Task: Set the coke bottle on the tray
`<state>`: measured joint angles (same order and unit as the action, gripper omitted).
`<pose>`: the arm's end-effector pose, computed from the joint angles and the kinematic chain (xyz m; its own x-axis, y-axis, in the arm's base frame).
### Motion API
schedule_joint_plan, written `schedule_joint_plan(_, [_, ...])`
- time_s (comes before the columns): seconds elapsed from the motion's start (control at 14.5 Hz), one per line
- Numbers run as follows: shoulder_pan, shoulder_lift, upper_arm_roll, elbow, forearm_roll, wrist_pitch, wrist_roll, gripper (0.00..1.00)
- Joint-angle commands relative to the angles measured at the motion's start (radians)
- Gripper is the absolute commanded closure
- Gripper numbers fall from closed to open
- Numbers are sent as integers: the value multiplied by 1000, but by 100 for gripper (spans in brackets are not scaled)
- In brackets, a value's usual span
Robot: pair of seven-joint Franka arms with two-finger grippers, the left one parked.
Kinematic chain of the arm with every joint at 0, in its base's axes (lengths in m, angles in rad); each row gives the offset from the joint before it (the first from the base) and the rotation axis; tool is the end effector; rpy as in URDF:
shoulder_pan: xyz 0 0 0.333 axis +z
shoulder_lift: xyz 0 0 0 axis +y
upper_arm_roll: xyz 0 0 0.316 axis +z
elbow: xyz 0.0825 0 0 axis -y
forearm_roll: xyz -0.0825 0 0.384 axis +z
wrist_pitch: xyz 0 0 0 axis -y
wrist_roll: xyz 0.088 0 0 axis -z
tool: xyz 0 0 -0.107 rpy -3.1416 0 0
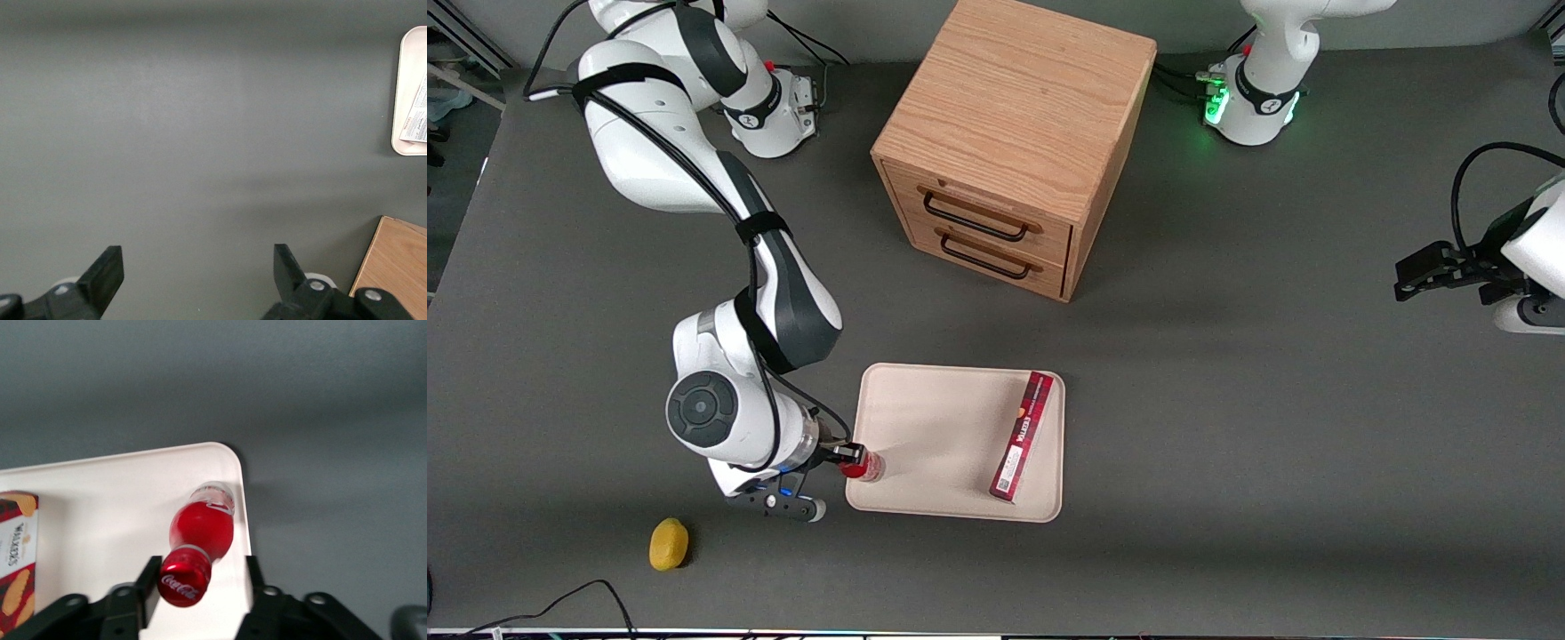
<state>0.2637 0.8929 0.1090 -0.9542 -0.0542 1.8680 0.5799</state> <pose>0.7389 0.2500 0.3384 0.9729 -0.2314 0.0027 -0.2311 -0.9721 -0.0408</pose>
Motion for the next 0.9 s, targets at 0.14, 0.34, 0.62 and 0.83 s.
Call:
schedule_joint_plan(0.14, [-41, -254, 8, -287, -10, -29, 29, 0])
schedule_joint_plan(0.34, [-107, -493, 43, -550, -7, -36, -64, 0])
schedule_joint_plan(0.62, [-201, -800, 25, -764, 97, -166, -319, 0])
schedule_joint_plan(0.83, [-213, -954, -73, -816, 103, -260, -457, 0])
